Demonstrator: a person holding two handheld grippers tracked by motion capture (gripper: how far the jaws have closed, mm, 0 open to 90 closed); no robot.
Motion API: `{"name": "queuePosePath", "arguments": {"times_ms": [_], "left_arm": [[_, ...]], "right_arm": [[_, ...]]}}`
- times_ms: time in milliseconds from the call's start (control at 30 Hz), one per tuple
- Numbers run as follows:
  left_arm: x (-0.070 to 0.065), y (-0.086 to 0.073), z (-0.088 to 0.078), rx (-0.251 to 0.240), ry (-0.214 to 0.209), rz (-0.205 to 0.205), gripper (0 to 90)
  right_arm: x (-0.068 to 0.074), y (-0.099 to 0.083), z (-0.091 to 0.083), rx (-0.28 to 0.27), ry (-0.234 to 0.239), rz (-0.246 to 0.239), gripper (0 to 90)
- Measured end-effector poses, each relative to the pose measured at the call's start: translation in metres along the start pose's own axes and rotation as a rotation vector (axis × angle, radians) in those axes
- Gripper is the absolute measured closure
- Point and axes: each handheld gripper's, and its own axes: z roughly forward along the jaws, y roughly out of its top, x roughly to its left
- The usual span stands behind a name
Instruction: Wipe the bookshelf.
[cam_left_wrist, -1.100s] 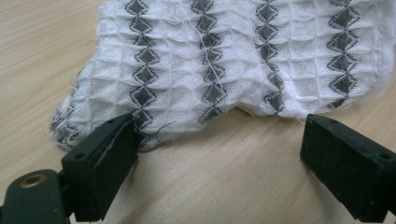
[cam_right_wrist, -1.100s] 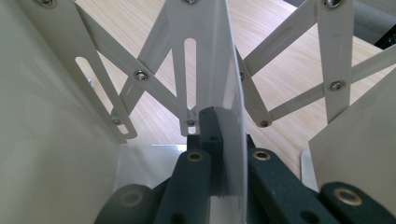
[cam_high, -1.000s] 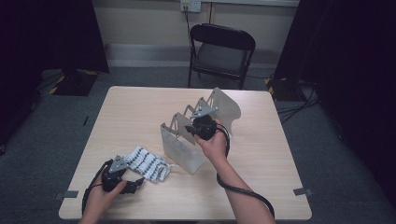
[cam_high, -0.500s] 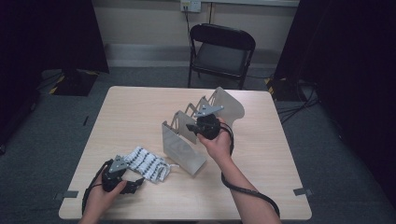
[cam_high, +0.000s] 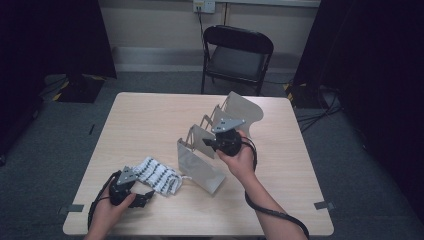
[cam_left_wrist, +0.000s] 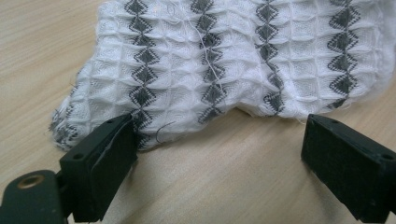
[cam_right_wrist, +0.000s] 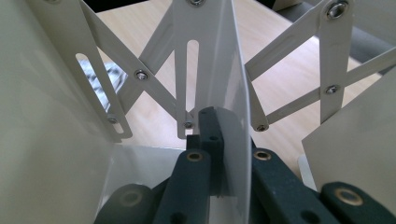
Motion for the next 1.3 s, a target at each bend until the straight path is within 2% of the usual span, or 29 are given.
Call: {"name": "queuePosePath", "arguments": {"times_ms": [33, 100, 200, 233, 533, 600, 633, 667, 700, 800, 867, 933, 1000, 1067, 1300], "left_arm": [[0.001, 0.0, 0.0, 0.004, 0.002, 0.009, 9.8], [0.0, 0.0, 0.0, 0.003, 0.001, 0.0, 9.7], [0.0, 0.0, 0.0, 0.003, 0.0, -0.002, 9.3], [0.0, 0.0, 0.0, 0.003, 0.0, -0.003, 9.2], [0.0, 0.0, 0.0, 0.0, -0.001, -0.007, 9.2], [0.0, 0.0, 0.0, 0.001, 0.0, -0.006, 9.2], [0.0, 0.0, 0.0, 0.004, 0.001, -0.003, 9.2], [0.0, 0.0, 0.0, 0.003, 0.0, -0.003, 9.2], [0.0, 0.0, 0.0, 0.003, -0.001, -0.003, 9.2], [0.0, 0.0, 0.0, 0.004, 0.0, -0.002, 9.2], [-0.001, 0.0, 0.0, 0.001, 0.0, -0.007, 9.2], [0.0, 0.0, 0.0, 0.003, -0.001, -0.003, 9.2], [0.0, 0.0, 0.0, 0.004, 0.0, -0.003, 9.2], [0.0, 0.0, 0.0, 0.004, 0.0, -0.003, 9.2], [0.0, 0.0, 0.0, 0.003, 0.0, -0.003, 9.2]], "right_arm": [[0.001, -0.004, -0.002, 0.001, 0.008, 0.004, 89.6], [0.003, -0.013, -0.004, 0.007, 0.018, 0.014, 89.5], [0.006, -0.025, -0.007, 0.027, 0.012, -0.013, 89.7], [0.006, -0.028, -0.009, 0.013, 0.02, -0.003, 89.7], [0.005, -0.04, -0.017, 0.004, 0.029, 0.004, 89.5], [0.005, -0.044, -0.015, -0.007, 0.021, 0.035, 84.7], [0.005, -0.046, -0.015, -0.01, 0.014, 0.04, 81.1], [0.005, -0.046, -0.015, -0.01, 0.014, 0.04, 81.1], [0.004, -0.049, -0.014, 0.008, -0.007, 0.05, 74.6], [0.002, -0.059, -0.016, 0.009, -0.024, 0.072, 67.4], [0.001, -0.063, -0.016, 0.006, -0.023, 0.085, 65.5], [0.002, -0.071, -0.019, 0.031, -0.042, 0.082, 61.5], [0.002, -0.075, -0.021, 0.028, -0.037, 0.101, 60.0], [0.004, -0.079, -0.023, 0.031, -0.049, 0.091, 56.9], [0.013, -0.092, -0.027, 0.058, -0.035, 0.076, 49.4]]}}
